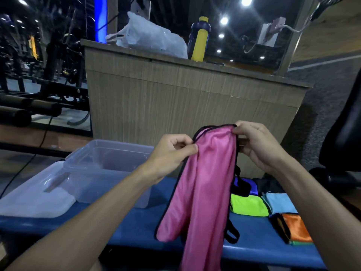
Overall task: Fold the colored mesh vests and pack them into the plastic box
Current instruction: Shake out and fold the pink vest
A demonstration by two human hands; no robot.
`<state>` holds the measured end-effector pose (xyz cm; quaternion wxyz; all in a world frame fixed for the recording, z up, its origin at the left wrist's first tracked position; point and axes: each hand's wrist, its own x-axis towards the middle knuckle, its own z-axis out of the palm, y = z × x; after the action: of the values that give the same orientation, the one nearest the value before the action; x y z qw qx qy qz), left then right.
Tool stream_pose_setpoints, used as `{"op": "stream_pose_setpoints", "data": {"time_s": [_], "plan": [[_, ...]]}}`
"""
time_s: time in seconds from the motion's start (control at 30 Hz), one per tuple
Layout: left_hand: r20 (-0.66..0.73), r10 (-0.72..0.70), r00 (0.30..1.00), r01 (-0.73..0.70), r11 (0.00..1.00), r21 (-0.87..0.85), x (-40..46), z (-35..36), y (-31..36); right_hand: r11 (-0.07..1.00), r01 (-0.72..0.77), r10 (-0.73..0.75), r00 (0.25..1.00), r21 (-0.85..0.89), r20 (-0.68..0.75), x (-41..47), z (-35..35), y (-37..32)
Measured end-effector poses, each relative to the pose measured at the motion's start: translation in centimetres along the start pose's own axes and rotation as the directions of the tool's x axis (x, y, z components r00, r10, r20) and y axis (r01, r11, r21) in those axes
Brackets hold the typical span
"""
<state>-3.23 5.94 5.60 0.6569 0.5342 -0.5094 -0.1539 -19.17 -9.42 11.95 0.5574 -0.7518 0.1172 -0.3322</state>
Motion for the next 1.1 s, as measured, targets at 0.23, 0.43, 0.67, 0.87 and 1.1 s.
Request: {"op": "stream_pose_setpoints", "data": {"time_s": [0.23,0.43,0.67,0.87,1.1], "plan": [[0.281,-0.041,0.959,-0.094,0.888,0.449,2.4,-1.7,4.4,0.986,-0.163,0.163,0.943,-0.027,0.29,-2.0,0.4,3.4],[0.354,-0.099,0.93,-0.115,0.837,0.535,3.0,-1.8,5.6,0.999,0.002,-0.017,0.957,0.053,0.289,-2.1,1.6,4.5],[0.38,-0.114,0.918,-0.107,0.851,0.513,2.8,-2.7,4.9,0.979,0.195,-0.196,0.98,-0.051,-0.018,-0.6,2.7,4.6],[0.339,-0.09,0.937,-0.121,0.825,0.553,1.0,-4.2,0.0,0.941,0.273,-0.302,0.944,-0.2,-0.132,2.6,1.8,2.1],[0.241,-0.096,0.966,-0.107,0.699,0.707,-2.9,-7.9,-6.0,0.926,0.269,-0.336,0.908,-0.267,-0.252,3.9,-1.9,0.0]]}}
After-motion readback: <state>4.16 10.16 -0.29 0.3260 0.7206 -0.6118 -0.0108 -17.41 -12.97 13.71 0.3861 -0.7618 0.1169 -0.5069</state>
